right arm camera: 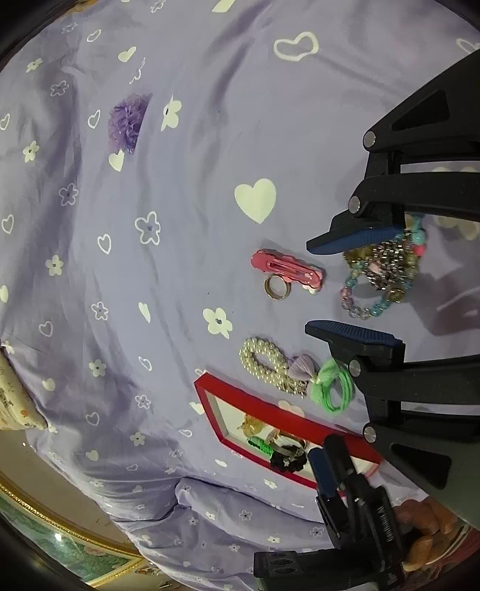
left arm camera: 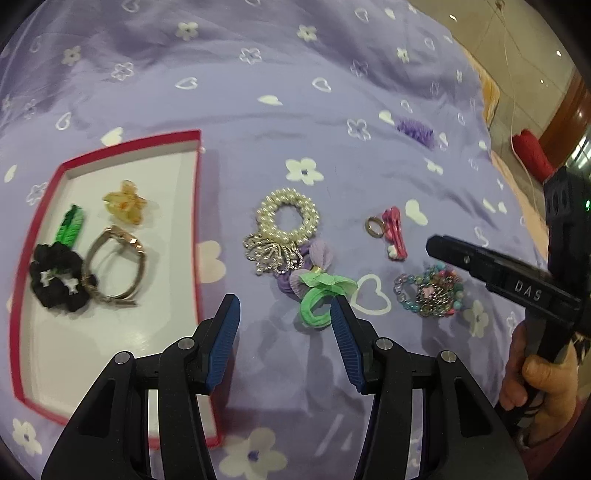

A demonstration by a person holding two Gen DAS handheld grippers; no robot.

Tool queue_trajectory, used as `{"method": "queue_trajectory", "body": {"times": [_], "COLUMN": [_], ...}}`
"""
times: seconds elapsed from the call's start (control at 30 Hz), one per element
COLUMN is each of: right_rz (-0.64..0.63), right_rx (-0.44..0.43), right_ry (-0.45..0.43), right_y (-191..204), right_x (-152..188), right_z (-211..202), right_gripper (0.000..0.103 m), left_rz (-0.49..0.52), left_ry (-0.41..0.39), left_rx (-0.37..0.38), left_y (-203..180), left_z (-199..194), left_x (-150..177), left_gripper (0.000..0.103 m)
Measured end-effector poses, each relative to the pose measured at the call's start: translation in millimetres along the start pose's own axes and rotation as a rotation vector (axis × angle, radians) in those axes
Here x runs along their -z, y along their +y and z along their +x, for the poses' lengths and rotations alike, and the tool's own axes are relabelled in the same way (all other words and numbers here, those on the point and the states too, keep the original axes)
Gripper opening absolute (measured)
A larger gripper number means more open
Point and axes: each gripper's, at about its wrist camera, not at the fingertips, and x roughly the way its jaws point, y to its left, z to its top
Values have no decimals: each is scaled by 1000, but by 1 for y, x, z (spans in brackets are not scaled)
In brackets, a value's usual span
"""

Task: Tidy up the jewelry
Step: 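Grasp the green bow tie with left tool while right grasps pink hair clip, then carry bow tie and pink clip into the red box and open both tools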

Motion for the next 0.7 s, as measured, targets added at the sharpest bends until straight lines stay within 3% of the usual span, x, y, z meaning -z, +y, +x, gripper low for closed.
{"method": "queue_trajectory", "body": {"times": [0.3,0.33,0.4,0.47,0.57,0.63,0.7], "right_rz": [6,1,-6,-14,-41,-55,-53], "right_rx": [21,30,43,55,83,108,109], "right_ry": [39,46,57,63,47,43,35], "right_y": [-5,-4,-4,-3,2,4,4], "right_x": [-7,-7,-6,-5,-6,-6,-7], "right_z": [30,36,43,50,53,54,53], "right_gripper": [39,39,39,39,36,24,20], "left_rz": [43,49,55,54,62,54,49], "left_ry": [44,46,54,60,47,40,24], "left_rx": [24,28,36,58,63,78,87], "left_y": [-8,-9,-9,-9,-8,-6,-5], "left_z": [29,31,34,36,33,30,24], "left_x": [-1,-1,-1,0,3,3,3], "left_gripper": [48,44,23,14,7,6,5]}}
